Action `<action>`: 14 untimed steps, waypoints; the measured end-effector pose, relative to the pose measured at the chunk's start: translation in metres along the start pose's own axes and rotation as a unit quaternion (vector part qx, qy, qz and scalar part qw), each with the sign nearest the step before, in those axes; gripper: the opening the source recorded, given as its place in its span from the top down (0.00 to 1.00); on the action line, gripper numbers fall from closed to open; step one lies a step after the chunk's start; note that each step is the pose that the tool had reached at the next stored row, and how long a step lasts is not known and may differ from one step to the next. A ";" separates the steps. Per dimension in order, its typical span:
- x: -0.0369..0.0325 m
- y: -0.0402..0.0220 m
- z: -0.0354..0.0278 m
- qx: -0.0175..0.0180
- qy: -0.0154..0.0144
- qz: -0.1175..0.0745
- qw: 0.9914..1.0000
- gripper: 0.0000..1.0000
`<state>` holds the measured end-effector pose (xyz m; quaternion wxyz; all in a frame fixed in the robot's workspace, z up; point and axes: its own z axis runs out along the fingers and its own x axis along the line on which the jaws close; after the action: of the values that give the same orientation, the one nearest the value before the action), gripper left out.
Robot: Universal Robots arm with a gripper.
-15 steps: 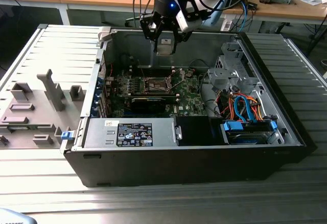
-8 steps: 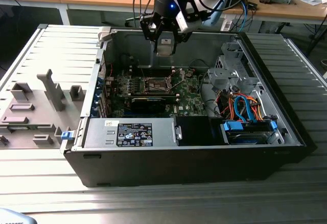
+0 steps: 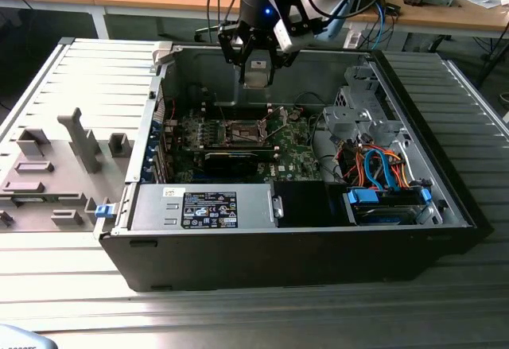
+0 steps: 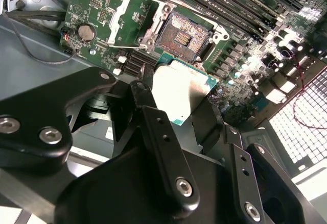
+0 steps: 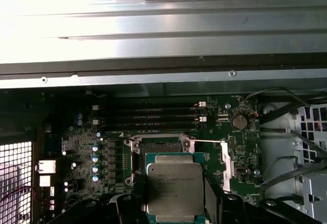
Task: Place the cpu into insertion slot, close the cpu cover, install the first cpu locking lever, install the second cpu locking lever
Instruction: 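Place the cpu into insertion slot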
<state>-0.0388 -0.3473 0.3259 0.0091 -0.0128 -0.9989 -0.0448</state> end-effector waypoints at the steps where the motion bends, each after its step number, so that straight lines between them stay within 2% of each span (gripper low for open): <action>1: 0.0000 0.0000 0.0002 0.000 0.000 0.000 1.000 0.46; 14: -0.0001 -0.0003 0.0033 0.000 0.000 0.000 1.000 0.46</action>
<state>-0.0388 -0.3473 0.3226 0.0091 -0.0128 -0.9989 -0.0448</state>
